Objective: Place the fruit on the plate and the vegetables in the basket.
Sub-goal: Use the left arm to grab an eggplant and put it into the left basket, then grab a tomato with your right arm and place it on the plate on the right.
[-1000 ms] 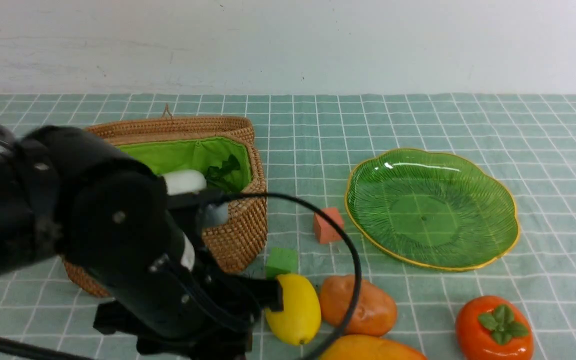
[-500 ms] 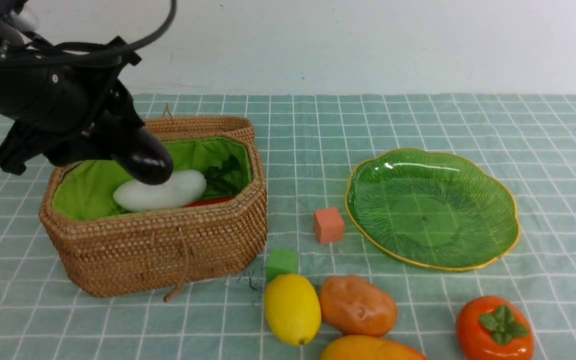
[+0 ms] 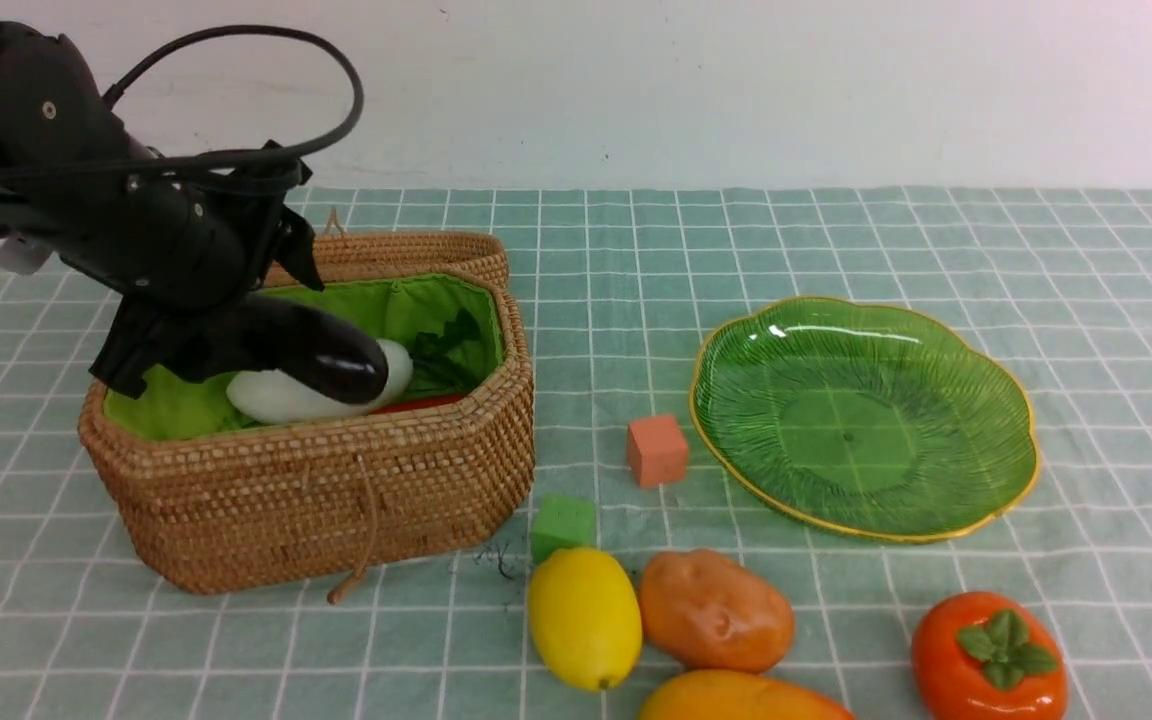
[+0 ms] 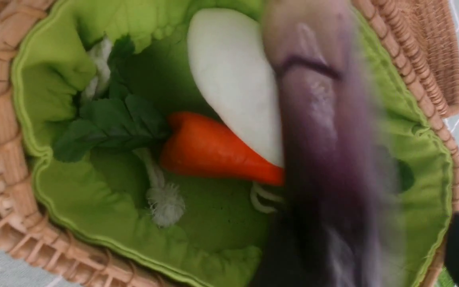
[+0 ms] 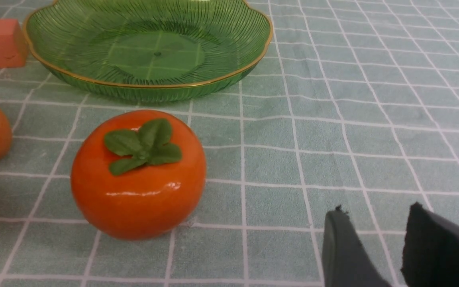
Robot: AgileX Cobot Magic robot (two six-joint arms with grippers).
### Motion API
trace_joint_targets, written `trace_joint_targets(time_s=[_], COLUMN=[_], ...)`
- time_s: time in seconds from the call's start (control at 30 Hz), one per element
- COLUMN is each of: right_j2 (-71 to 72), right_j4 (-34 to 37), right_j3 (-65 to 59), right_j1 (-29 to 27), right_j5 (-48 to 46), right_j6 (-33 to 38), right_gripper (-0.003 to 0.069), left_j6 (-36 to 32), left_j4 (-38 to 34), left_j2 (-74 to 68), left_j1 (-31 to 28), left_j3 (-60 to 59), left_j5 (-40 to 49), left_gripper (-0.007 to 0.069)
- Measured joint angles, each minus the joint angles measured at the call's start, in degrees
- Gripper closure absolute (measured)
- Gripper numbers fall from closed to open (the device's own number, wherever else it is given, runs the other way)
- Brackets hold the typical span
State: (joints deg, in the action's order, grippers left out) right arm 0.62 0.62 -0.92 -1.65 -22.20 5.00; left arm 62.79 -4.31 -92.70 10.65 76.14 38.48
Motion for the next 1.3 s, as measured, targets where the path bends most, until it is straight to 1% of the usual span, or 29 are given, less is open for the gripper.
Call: trace_joint_targets(time_s=[0.03, 0.07, 0.1, 0.17, 0.27, 0.33, 0.4, 0.43, 0.47, 0.5, 0.57, 0.6, 0.63, 0.67, 0.73, 0.77, 0.8, 0.9, 1.0, 1.07, 1.1, 1.17, 1.23, 1.27, 1.3], right_j2=[0.0, 0.0, 0.0, 0.0, 0.0, 0.0, 0.0, 0.0, 0.0, 0.0, 0.0, 0.0, 0.0, 0.0, 0.0, 0.0, 0.0, 0.0, 0.0, 0.0, 0.0, 0.0, 0.0, 0.0, 0.0], right_j4=[0.0, 0.0, 0.0, 0.0, 0.0, 0.0, 0.0, 0.0, 0.0, 0.0, 0.0, 0.0, 0.0, 0.0, 0.0, 0.0, 0.0, 0.0, 0.0, 0.0, 0.0, 0.0, 0.0, 0.0, 0.0], right_j3=[0.0, 0.0, 0.0, 0.0, 0.0, 0.0, 0.0, 0.0, 0.0, 0.0, 0.0, 0.0, 0.0, 0.0, 0.0, 0.0, 0.0, 0.0, 0.0, 0.0, 0.0, 0.0, 0.0, 0.0, 0.0], right_j1=[0.0, 0.0, 0.0, 0.0, 0.0, 0.0, 0.0, 0.0, 0.0, 0.0, 0.0, 0.0, 0.0, 0.0, 0.0, 0.0, 0.0, 0.0, 0.0, 0.0, 0.0, 0.0, 0.0, 0.0, 0.0], right_j5=[0.0, 0.0, 0.0, 0.0, 0.0, 0.0, 0.0, 0.0, 0.0, 0.0, 0.0, 0.0, 0.0, 0.0, 0.0, 0.0, 0.0, 0.0, 0.0, 0.0, 0.0, 0.0, 0.0, 0.0, 0.0], right_j6=[0.0, 0.0, 0.0, 0.0, 0.0, 0.0, 0.0, 0.0, 0.0, 0.0, 0.0, 0.0, 0.0, 0.0, 0.0, 0.0, 0.0, 0.0, 0.0, 0.0, 0.0, 0.0, 0.0, 0.0, 0.0], right_gripper=[0.0417, 0.0417, 0.0417, 0.0417, 0.0417, 0.0417, 0.0417, 0.0417, 0.0417, 0.0417, 0.0417, 0.0417, 0.0417, 0.0417, 0.0417, 0.0417, 0.0417, 0.0417, 0.0417, 0.0417, 0.0417, 0.0417, 0.0417, 0.0417, 0.0417], left_j6=[0.0, 0.0, -0.16, -0.74, -3.44, -8.42, -11.53, -17.21, -17.96, -23.27, -31.26, -31.9, -34.79, -37.72, -40.01, -40.14, -40.89, -43.38, -45.82, -46.9, -46.91, -46.94, -46.15, -46.05, -45.41], left_j4=[0.0, 0.0, 0.0, 0.0, 0.0, 0.0, 0.0, 0.0, 0.0, 0.0, 0.0, 0.0, 0.0, 0.0, 0.0, 0.06, 0.19, 0.44, 0.62, 0.55, 0.5, -0.56, -2.07, -2.28, -3.53], left_j2=[0.0, 0.0, 0.0, 0.0, 0.6, 1.78, 2.6, 4.57, 4.82, 6.78, 10.12, 10.86, 12.75, 15.54, 20.26, 20.71, 25.04, 32.47, 40.03, 45.19, 46.16, 51.64, 54.72, 55.02, 57.2], left_j1=[0.0, 0.0, 0.0, 0.0, 0.0, 0.0, 0.0, 0.0, 0.0, 0.0, 0.0, 0.0, 0.0, 0.0, 0.0, 0.0, 0.0, 0.0, 0.0, 0.0, 0.0, 0.0, 0.0, 0.0, 0.0], left_j3=[0.0, 0.0, 0.0, 0.02, 0.87, 2.19, 2.91, 4.1, 4.25, 5.24, 6.23, 6.32, 6.47, 6.67, 6.56, 6.57, 5.79, 2.81, -2.85, -8.97, -9.57, -17.3, -21.9, -22.34, -25.8], left_j5=[-0.05, -0.05, 0.07, 0.36, 1.73, 3.71, 4.94, 7.59, 7.59, 10.42, 14.26, 15.07, 17.25, 20.45, 25.0, 25.32, 27.72, 29.68, 30.19, 30.19, 30.19, 30.0, 29.86, 29.86, 29.79], left_gripper=[0.0028, 0.0021, -0.0023, -0.0038, -0.0032, -0.0004, 0.0017, 0.0064, 0.007, 0.0113, 0.0193, 0.0201, 0.0243, 0.0308, 0.0427, 0.0427, 0.0515, 0.0629, 0.0638, 0.0638, 0.0638, 0.0638, 0.0638, 0.0638, 0.0638])
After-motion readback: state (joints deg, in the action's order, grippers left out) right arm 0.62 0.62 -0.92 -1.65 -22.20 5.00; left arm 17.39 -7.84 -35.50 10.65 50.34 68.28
